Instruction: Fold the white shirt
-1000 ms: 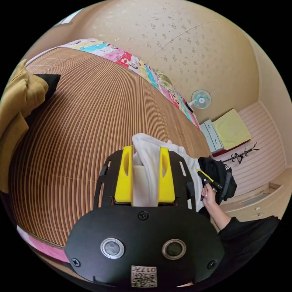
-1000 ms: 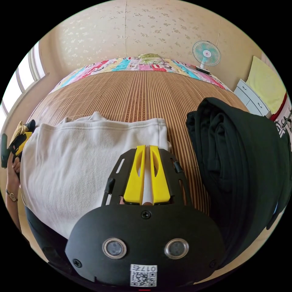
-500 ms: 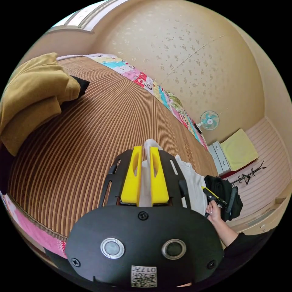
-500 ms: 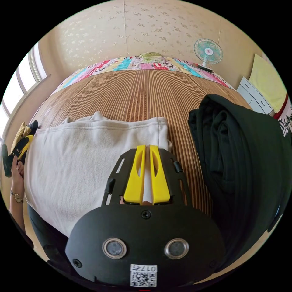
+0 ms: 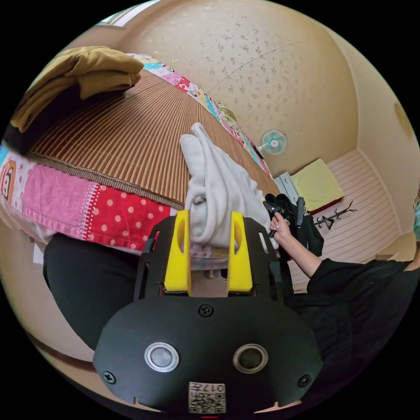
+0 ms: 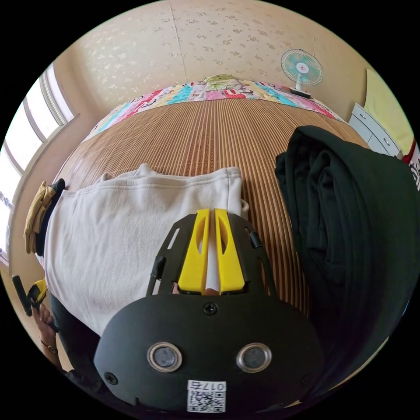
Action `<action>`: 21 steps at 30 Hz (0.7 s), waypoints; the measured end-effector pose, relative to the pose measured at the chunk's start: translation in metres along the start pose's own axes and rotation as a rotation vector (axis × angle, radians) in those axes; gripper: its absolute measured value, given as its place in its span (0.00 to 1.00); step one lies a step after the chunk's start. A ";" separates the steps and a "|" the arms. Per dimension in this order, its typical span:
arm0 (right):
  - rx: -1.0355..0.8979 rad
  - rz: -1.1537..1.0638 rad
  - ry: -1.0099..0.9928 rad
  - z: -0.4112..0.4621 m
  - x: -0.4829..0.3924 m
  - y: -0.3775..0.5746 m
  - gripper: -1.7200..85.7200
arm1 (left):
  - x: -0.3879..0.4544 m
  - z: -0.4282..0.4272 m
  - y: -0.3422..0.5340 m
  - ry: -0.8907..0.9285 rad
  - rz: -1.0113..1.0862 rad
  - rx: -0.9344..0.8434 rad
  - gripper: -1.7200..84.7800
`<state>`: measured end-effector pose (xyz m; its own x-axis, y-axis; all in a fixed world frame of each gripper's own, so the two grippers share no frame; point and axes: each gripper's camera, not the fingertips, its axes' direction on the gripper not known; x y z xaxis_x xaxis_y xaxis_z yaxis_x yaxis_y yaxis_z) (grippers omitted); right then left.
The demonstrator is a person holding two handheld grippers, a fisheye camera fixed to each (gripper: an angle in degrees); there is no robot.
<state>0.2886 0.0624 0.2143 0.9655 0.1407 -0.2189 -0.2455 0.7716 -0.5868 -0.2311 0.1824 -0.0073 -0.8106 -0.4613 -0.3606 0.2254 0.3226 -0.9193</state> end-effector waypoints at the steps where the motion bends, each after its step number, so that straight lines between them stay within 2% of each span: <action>1: 0.001 0.006 -0.015 -0.003 0.005 0.001 0.05 | -0.003 -0.001 -0.002 -0.019 -0.002 -0.032 0.08; 4: 0.003 0.019 -0.051 -0.009 0.017 0.002 0.05 | -0.010 -0.022 -0.011 0.002 0.037 -0.060 0.06; 8: 0.003 0.018 -0.078 -0.015 0.027 0.003 0.05 | -0.033 -0.029 -0.020 -0.056 -0.004 -0.143 0.06; 11: 0.002 0.017 -0.077 -0.020 0.031 0.003 0.05 | -0.056 -0.034 -0.025 0.022 -0.078 -0.112 0.07; 13: 0.002 0.019 -0.079 -0.024 0.034 0.003 0.05 | -0.074 -0.053 -0.019 0.127 -0.112 -0.002 0.12; 16: 0.004 0.019 -0.081 -0.029 0.037 0.004 0.05 | -0.109 -0.060 -0.014 0.163 -0.216 0.013 0.21; 18: 0.004 0.019 -0.080 -0.031 0.038 0.004 0.05 | -0.127 -0.055 -0.016 0.218 -0.241 -0.028 0.23; 21: 0.005 0.014 -0.068 -0.036 0.038 0.004 0.05 | -0.141 -0.059 -0.019 0.200 -0.235 -0.041 0.21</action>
<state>0.3211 0.0490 0.1757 0.9657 0.1934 -0.1733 -0.2588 0.7722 -0.5803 -0.1533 0.2896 0.0702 -0.9293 -0.3563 -0.0970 0.0006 0.2612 -0.9653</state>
